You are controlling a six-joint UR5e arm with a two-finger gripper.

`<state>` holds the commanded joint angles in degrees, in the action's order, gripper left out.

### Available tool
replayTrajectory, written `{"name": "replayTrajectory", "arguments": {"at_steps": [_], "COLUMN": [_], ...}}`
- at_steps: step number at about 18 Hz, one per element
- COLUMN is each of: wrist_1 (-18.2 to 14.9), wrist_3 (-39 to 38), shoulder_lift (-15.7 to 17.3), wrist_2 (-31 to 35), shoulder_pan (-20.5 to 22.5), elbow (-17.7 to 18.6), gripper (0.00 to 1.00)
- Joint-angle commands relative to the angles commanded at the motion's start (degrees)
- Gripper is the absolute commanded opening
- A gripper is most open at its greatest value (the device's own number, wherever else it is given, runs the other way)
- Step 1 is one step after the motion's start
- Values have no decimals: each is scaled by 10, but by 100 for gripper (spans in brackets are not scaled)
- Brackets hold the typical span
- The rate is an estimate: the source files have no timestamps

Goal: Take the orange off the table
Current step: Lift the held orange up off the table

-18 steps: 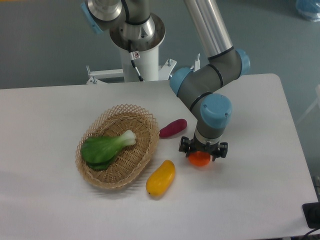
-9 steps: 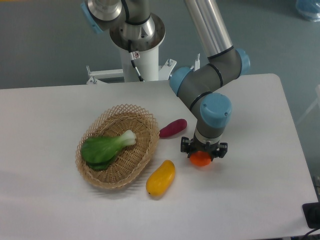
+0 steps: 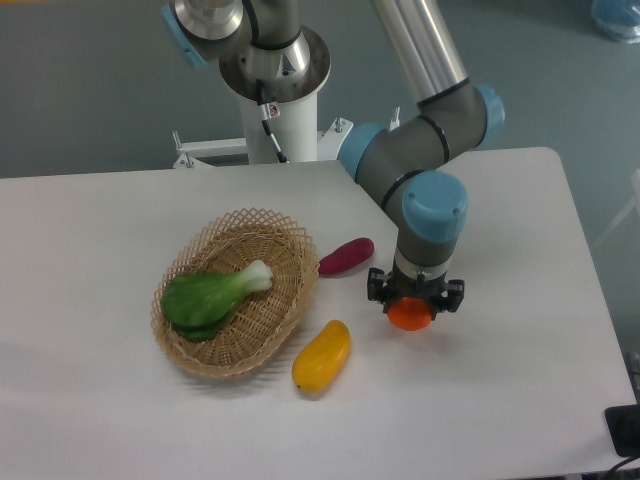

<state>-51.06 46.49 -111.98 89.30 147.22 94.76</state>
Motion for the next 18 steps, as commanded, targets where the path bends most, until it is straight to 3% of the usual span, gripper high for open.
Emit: {"name": "replayTrajectory", "arguments": {"at_steps": [3,9,13,18], "wrist_1": [-7,-24,-100,-109], "wrist_3": [24,151,196,200], "shoulder_lift": [19,48,60,64], "wrist_2": [-5,-4,-4,-4], "shoulder_pan": [9,31,52,55], "elbow": [-35,-55,-82,-85], "gripper": [70,70,69,69]}}
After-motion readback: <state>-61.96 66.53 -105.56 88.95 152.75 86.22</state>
